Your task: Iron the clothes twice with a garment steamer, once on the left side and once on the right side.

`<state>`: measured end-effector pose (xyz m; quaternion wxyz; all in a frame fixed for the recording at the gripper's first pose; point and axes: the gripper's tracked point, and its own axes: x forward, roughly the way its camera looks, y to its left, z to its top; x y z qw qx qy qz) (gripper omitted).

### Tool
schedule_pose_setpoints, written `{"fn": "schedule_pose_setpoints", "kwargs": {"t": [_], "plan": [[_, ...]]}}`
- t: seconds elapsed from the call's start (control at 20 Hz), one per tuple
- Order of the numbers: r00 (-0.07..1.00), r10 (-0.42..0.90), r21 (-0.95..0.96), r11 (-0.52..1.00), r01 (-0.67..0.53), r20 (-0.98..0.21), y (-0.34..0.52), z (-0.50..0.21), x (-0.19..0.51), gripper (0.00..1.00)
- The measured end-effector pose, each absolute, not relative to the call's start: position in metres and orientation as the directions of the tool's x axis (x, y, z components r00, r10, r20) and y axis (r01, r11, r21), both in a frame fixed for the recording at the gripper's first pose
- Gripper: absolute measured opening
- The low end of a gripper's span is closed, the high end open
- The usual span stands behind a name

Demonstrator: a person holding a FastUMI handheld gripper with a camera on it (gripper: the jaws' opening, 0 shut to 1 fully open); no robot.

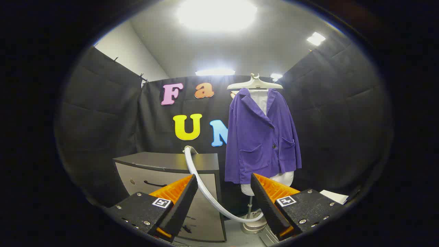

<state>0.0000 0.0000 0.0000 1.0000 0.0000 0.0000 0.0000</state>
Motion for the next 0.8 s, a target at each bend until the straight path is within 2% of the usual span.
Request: {"fn": "schedule_pose_setpoints", "kwargs": {"t": [0.8], "plan": [[0.998, 0.055, -0.032, 0.998, -0.055, 0.003, 0.017, 0.001, 0.001, 0.95]]}}
